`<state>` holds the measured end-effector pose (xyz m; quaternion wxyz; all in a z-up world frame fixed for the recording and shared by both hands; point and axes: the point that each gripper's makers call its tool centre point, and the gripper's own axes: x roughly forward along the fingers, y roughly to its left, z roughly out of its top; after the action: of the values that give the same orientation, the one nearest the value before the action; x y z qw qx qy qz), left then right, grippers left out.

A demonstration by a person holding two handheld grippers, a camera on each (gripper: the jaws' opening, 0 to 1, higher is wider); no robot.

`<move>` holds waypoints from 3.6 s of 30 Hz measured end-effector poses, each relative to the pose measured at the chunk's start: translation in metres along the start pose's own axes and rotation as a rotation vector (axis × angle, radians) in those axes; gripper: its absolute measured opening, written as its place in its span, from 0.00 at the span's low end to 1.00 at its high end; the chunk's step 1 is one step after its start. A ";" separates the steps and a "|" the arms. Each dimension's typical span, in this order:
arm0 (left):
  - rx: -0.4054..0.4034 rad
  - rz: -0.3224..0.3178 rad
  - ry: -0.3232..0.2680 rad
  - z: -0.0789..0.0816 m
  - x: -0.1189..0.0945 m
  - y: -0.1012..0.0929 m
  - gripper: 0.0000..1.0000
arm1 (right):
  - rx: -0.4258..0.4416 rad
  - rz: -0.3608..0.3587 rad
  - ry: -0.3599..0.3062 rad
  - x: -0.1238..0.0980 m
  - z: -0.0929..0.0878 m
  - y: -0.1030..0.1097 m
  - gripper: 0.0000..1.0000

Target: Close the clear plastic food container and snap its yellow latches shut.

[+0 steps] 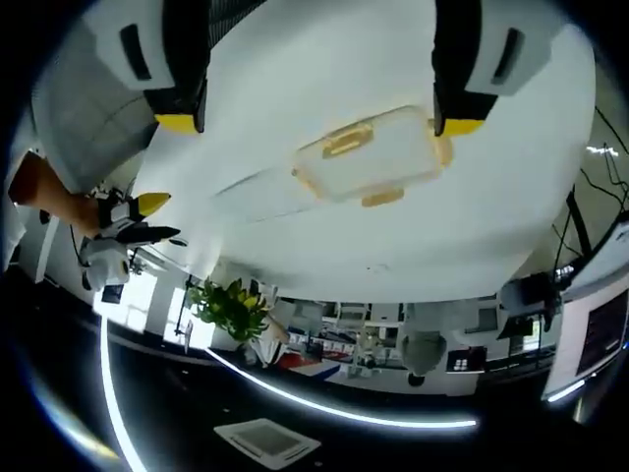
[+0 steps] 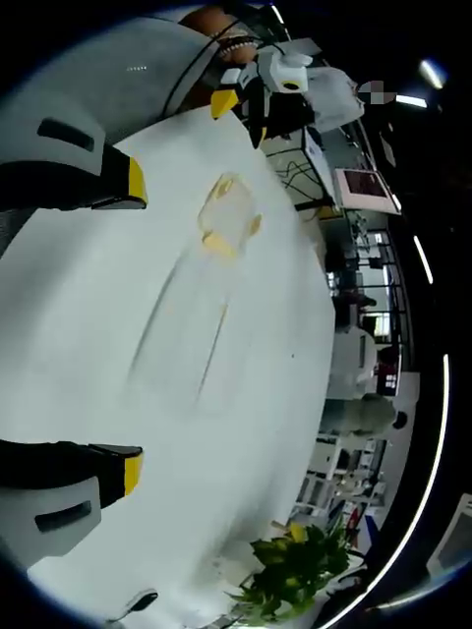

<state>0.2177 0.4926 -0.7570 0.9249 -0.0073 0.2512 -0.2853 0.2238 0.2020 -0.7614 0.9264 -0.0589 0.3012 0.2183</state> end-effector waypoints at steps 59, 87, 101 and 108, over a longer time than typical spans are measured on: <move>-0.028 -0.006 0.023 -0.004 0.006 0.006 0.94 | 0.004 0.014 0.020 0.002 -0.003 0.001 0.95; 0.031 0.027 0.053 0.000 0.011 0.028 0.93 | -0.053 0.003 -0.026 -0.002 0.017 0.000 0.94; 0.162 0.066 0.105 0.019 0.020 0.071 0.93 | -0.256 0.058 -0.044 0.028 0.065 0.016 0.91; 0.242 0.073 0.150 0.022 0.027 0.088 0.92 | -0.338 0.103 -0.035 0.053 0.080 0.029 0.91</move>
<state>0.2926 0.5491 -0.7641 0.9073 0.1348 0.2837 -0.2795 0.2920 0.2670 -0.7264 0.8960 -0.1944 0.2468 0.3139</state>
